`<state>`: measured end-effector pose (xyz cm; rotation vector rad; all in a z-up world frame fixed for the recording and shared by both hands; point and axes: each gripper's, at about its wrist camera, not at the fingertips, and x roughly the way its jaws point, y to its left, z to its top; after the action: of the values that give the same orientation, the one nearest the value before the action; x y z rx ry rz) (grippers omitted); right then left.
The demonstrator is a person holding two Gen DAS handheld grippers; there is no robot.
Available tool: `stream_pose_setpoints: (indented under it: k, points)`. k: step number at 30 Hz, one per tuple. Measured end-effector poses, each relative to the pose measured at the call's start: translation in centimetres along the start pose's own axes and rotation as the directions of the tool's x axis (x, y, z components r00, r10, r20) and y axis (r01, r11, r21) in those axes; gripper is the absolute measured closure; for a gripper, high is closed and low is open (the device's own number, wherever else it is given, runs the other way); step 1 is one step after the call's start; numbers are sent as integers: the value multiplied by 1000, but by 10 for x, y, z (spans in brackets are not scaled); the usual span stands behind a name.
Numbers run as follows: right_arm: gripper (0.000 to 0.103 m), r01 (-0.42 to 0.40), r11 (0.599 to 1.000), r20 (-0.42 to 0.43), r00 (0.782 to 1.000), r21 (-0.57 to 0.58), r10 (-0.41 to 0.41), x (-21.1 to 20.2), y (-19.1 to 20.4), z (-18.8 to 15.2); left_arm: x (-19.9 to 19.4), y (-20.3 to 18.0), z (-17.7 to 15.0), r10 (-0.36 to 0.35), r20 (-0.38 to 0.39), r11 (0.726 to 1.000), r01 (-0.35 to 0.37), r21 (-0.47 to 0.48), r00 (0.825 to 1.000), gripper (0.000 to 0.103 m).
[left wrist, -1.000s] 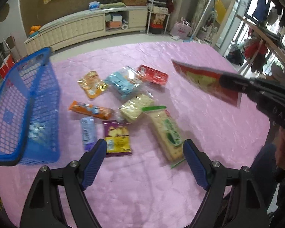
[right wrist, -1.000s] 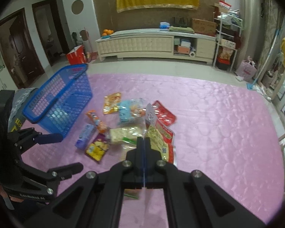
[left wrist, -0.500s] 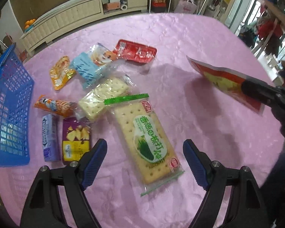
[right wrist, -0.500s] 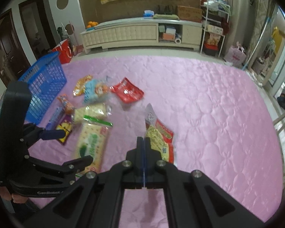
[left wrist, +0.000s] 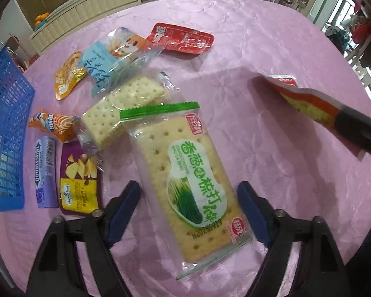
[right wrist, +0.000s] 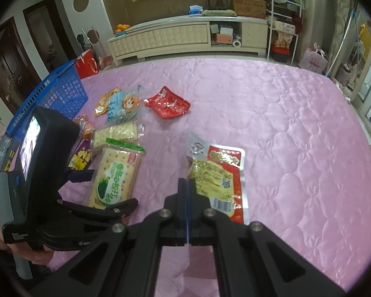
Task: Organize snacks
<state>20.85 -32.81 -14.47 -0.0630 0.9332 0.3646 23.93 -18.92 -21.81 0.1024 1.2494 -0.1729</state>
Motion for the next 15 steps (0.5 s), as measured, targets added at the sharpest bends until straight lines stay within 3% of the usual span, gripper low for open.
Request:
stream_pose_setpoints:
  k: [1, 2, 7, 15]
  points:
    - [101, 2, 1000, -1, 1000, 0, -2, 0, 0, -1, -3, -1, 0, -5, 5, 1000, 5, 16, 1000, 45]
    - [101, 3, 1000, -1, 1000, 0, -3, 0, 1, -1, -4, -2, 0, -4, 4, 1000, 4, 28, 1000, 46]
    - [101, 6, 1000, -2, 1000, 2, -6, -5, 4, -1, -11, -6, -6, -16, 5, 999, 16, 32, 1000, 49]
    - [101, 15, 1000, 11, 1000, -20, -15, -23, 19, 5, -58, 9, -14, -62, 104, 998, 60, 16, 993, 49]
